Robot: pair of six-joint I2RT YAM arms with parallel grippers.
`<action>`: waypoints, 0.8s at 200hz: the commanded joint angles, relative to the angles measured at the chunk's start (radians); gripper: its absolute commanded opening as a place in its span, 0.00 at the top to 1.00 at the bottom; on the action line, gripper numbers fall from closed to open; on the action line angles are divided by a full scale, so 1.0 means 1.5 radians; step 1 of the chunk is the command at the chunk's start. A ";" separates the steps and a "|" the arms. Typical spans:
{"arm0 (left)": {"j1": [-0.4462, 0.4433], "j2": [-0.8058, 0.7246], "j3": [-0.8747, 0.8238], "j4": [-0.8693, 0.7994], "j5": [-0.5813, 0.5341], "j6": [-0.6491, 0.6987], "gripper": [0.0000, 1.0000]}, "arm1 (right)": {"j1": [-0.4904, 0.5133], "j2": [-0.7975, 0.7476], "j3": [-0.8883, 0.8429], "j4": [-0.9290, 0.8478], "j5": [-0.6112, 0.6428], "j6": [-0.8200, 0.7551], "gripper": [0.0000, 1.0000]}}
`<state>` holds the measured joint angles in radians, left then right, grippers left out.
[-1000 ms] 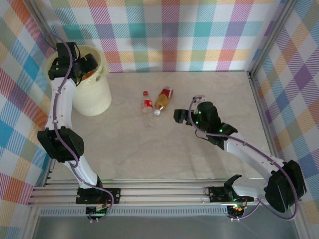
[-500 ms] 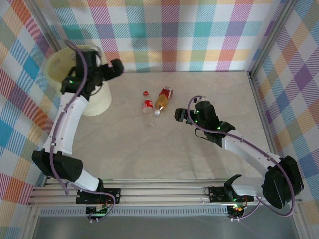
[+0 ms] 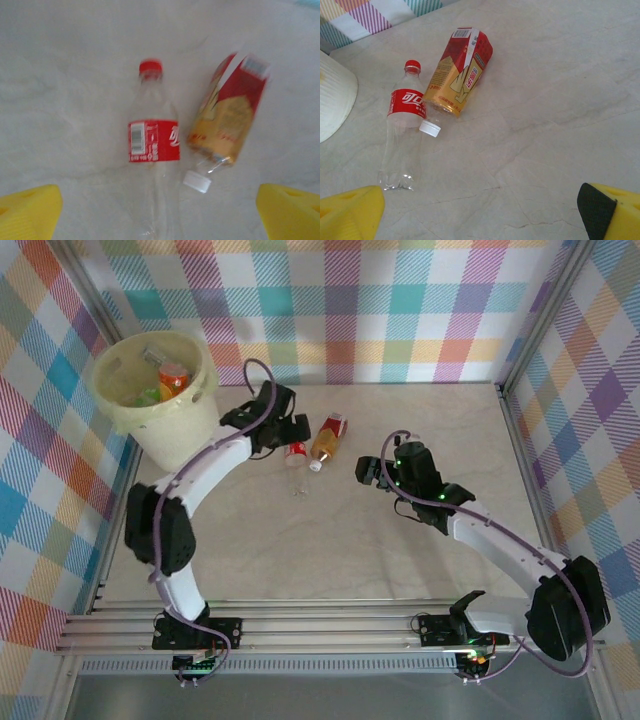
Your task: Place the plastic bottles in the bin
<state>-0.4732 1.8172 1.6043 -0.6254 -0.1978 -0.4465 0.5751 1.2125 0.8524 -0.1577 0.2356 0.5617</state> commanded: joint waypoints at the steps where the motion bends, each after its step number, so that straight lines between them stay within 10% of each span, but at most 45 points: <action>1: 0.006 0.063 0.014 -0.020 0.027 -0.016 0.06 | -0.004 -0.024 0.003 -0.012 0.011 -0.002 0.00; 160: 0.070 0.317 0.115 0.003 0.075 -0.017 0.28 | -0.004 -0.041 -0.004 -0.016 -0.013 -0.003 0.00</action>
<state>-0.3817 2.2753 1.7924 -0.6273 -0.1158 -0.4564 0.5751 1.1732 0.8520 -0.1974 0.2409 0.5648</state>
